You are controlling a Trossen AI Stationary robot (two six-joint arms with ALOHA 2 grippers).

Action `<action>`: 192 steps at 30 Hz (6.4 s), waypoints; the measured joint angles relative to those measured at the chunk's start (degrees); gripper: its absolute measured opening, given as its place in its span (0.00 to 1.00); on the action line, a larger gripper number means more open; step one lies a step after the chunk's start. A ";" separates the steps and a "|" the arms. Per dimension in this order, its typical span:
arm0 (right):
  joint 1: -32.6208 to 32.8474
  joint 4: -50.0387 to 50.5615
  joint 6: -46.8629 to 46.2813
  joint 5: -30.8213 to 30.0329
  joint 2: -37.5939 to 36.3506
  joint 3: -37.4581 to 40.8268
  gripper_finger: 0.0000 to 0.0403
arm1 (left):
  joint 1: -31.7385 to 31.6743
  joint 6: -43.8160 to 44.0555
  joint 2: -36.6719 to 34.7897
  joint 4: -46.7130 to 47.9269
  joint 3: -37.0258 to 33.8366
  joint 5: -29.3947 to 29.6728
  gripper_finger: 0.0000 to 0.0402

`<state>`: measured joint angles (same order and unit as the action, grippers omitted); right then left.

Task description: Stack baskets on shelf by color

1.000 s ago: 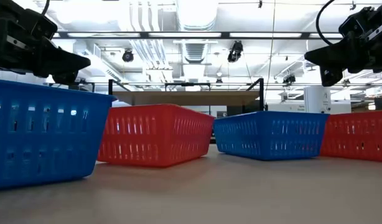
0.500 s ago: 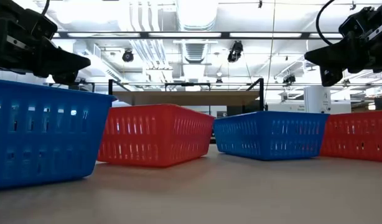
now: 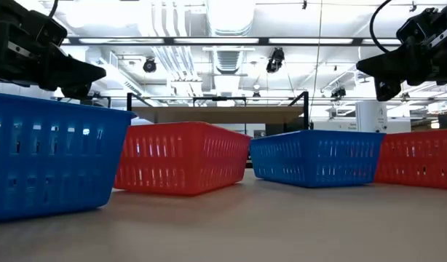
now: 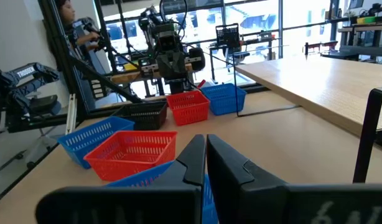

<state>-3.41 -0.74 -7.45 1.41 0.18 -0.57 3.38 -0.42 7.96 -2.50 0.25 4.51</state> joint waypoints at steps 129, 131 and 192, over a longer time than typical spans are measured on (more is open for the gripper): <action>-15.30 65.50 25.97 -17.52 89.54 -93.52 0.33 | 0.02 0.00 1.01 0.01 0.00 0.00 0.00; -14.65 65.23 24.89 -17.53 89.00 -93.70 0.35 | 0.02 0.02 1.01 0.02 0.00 0.00 0.00; 46.02 34.35 -33.61 -48.38 86.50 -55.97 0.09 | 3.27 1.52 26.02 -28.02 8.11 -8.44 0.00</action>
<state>42.61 33.61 -41.06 -46.97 86.67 -56.53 6.64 1.10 33.98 -30.52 8.36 -3.93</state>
